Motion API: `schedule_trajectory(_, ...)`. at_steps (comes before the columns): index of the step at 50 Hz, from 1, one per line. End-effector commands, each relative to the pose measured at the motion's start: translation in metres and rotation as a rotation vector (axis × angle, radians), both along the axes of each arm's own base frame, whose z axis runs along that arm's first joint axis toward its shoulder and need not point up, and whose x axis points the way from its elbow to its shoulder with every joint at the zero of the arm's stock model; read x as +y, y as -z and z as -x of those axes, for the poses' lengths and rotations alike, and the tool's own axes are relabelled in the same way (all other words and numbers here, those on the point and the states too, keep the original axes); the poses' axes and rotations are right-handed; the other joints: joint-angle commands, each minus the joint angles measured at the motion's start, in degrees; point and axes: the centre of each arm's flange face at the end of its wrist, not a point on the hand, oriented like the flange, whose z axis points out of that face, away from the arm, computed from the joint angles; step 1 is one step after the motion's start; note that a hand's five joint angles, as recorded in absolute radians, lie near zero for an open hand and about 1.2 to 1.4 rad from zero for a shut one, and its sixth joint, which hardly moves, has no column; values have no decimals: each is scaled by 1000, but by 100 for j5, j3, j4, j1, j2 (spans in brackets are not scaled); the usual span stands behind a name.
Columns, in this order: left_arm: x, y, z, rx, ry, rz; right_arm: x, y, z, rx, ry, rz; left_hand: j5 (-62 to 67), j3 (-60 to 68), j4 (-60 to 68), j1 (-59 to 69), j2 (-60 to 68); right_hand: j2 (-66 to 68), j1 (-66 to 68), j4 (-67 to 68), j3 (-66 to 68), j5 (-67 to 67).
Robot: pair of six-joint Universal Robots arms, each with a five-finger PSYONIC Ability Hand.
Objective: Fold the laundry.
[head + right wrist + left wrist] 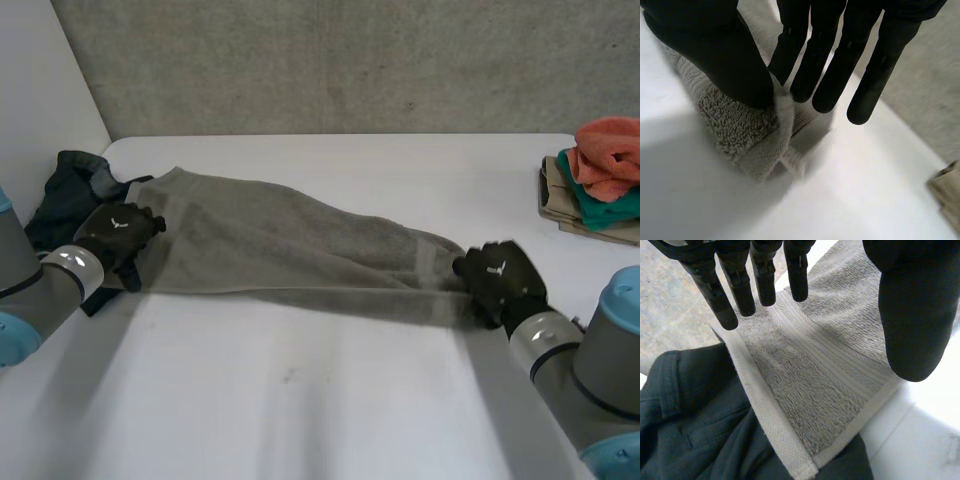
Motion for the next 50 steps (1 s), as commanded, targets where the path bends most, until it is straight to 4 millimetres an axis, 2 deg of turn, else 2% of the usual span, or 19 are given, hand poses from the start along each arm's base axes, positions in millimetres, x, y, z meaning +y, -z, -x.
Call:
schedule_trajectory(1, 6, 7, -2, -8, 5, -28, -18, -23, 7, -26, 39, 80, 295, 323, 299, 304, 326, 1259, 1557, 1166, 1225, 1369)
schedule_trajectory(4, 6, 8, -2, -5, 12, -33, -28, -24, 20, -21, 81, 79, 345, 373, 350, 355, 376, 1259, 1557, 1166, 1225, 1369)
schedule_trajectory(7, 6, 9, -2, -2, 21, -34, -31, -25, 25, -19, 95, 73, 396, 424, 400, 405, 427, 1259, 1557, 1166, 1225, 1369)
schedule_trajectory(18, 3, 11, 0, 3, 38, -30, -34, -27, 25, -18, 97, 64, 1102, 1130, 1107, 1112, 1133, 1259, 1557, 1166, 1225, 1369)
schedule_trajectory(24, -1, 27, 2, 1, 42, -56, -33, -25, 25, -16, 94, 58, 1489, 1517, 1493, 1498, 1520, 1259, 1557, 1166, 1225, 1369)
schedule_trajectory(39, -7, 29, 4, 0, 45, -42, -30, -22, 24, -13, 87, 48, 1506, 1534, 1510, 1515, 1537, 1259, 1557, 1166, 1225, 1369)
schedule_trajectory(50, -14, 34, 5, 0, 47, -14, -28, -20, 24, -11, 84, 39, 2514, 2542, 2518, 2523, 2545, 1259, 1557, 1166, 1225, 1369)
